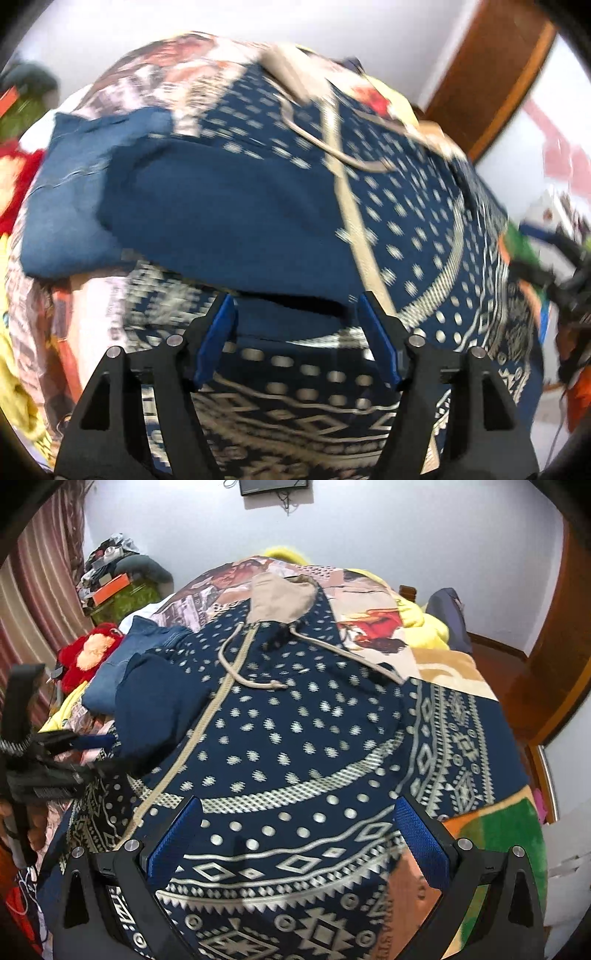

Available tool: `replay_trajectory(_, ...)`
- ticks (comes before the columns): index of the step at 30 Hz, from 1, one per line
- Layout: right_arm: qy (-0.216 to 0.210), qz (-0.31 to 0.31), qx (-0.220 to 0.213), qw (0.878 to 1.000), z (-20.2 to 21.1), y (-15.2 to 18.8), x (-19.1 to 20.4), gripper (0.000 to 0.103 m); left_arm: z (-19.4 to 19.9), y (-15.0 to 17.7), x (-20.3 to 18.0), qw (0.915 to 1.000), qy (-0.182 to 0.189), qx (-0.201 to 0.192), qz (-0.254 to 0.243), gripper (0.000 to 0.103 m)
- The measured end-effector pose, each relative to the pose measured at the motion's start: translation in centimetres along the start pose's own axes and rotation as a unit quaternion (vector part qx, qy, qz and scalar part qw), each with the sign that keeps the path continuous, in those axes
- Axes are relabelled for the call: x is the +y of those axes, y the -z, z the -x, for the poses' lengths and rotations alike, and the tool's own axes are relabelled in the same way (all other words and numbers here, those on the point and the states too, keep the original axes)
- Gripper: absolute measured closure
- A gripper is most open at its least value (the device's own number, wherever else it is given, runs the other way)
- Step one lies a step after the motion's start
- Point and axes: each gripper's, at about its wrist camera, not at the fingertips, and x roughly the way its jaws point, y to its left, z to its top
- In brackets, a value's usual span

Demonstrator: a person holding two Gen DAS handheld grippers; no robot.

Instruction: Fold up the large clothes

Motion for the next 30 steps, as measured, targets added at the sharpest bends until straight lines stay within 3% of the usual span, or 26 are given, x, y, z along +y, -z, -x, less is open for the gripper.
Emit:
replay_trajectory(5,-0.007,0.004,0.000,1.000,-1.2,-0.8,1.3,0.000,0.7,-1.9,6.5,0.9968,-0.014,-0.024,0.076,0.033)
replay_trajectory(12,-0.016,-0.001,0.010,1.000,-3.4,-1.7,2.0,0.000,-3.3,-3.4,14.3,0.9842,0.004,-0.019,0.176,0.034)
replay_trajectory(16,-0.008,0.002,0.015,1.000,-4.4,-2.0,2.1,0.000,-5.3,-3.9,16.1,0.9762,0.038,-0.022,0.213,0.048)
replay_trajectory(17,-0.004,0.003,0.016,1.000,-4.7,-2.1,2.0,0.000,-5.5,-4.1,16.4,0.9751,0.041,-0.027,0.216,0.056)
replay_trajectory(19,0.000,0.004,0.019,1.000,-5.1,-2.1,1.9,0.000,-5.5,-4.2,16.3,0.9749,0.038,-0.041,0.215,0.071)
replay_trajectory(20,0.001,0.005,0.019,1.000,-5.1,-2.1,1.8,0.000,-5.3,-4.3,16.1,0.9760,0.027,-0.046,0.211,0.081)
replay_trajectory(22,0.002,0.004,0.021,1.000,-5.2,-2.0,1.6,0.000,-4.7,-4.7,15.0,0.9810,-0.013,-0.058,0.185,0.090)
replay_trajectory(27,-0.001,-0.005,0.019,1.000,-4.6,-1.8,1.0,0.000,-1.5,-5.7,11.3,0.9860,-0.102,-0.092,0.095,0.094)
replay_trajectory(30,-0.002,-0.011,0.009,1.000,-3.7,-1.6,0.5,0.000,1.3,-6.9,8.1,0.9856,-0.111,-0.121,0.039,0.095)
